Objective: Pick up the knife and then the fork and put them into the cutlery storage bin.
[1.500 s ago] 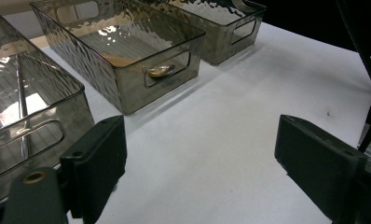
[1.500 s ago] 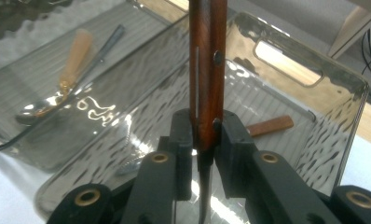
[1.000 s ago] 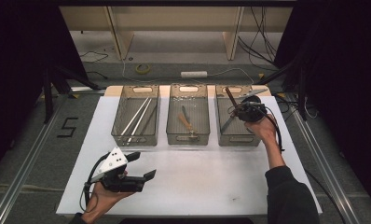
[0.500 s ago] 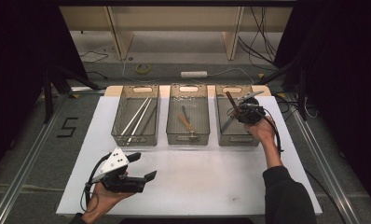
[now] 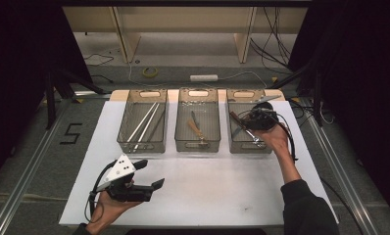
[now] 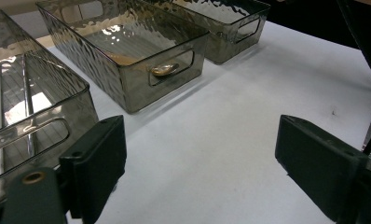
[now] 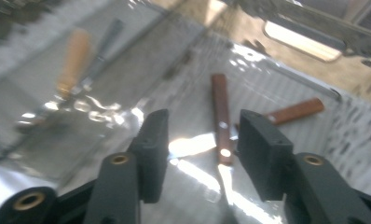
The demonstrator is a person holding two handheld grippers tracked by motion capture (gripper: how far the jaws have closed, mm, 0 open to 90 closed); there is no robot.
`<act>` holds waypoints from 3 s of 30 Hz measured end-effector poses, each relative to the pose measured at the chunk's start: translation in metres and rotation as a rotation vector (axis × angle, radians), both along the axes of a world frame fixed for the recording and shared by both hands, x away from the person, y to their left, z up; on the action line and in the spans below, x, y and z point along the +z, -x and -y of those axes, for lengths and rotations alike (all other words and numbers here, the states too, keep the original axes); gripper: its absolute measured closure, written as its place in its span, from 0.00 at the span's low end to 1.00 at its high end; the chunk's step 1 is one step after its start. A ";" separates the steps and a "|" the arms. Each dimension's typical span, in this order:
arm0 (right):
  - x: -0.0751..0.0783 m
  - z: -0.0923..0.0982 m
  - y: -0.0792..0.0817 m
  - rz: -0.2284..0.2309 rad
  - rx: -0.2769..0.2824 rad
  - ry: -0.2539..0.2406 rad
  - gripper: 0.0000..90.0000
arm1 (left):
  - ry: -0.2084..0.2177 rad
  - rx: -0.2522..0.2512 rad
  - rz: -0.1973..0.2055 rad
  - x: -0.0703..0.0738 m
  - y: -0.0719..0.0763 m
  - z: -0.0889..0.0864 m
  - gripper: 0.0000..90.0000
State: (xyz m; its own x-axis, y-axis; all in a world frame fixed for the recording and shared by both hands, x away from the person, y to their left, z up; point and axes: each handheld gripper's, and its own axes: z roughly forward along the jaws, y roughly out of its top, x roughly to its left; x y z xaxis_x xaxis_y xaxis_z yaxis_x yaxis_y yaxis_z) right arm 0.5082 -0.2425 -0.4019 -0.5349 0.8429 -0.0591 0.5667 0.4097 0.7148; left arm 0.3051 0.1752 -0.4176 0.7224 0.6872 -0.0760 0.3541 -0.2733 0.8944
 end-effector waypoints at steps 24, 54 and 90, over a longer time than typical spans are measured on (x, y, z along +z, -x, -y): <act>0.021 -0.013 0.076 0.097 0.103 -0.232 0.30 | 0.017 0.001 -0.017 0.000 -0.001 -0.002 0.18; 0.002 -0.009 0.144 0.121 0.206 -0.385 0.25 | 0.031 0.001 -0.026 0.000 -0.003 -0.002 0.18; -0.028 -0.004 0.199 0.118 0.222 -0.387 0.21 | 0.061 -0.003 -0.040 0.000 -0.002 -0.004 0.18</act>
State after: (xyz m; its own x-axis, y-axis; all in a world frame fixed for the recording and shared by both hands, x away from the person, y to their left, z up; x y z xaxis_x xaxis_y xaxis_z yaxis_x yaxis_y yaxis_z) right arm 0.3096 -0.2390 -0.4296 -0.7134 0.6806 0.1666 0.4012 0.2018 0.8935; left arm 0.3071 0.1794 -0.4181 0.7200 0.6784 -0.1465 0.3894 -0.2201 0.8944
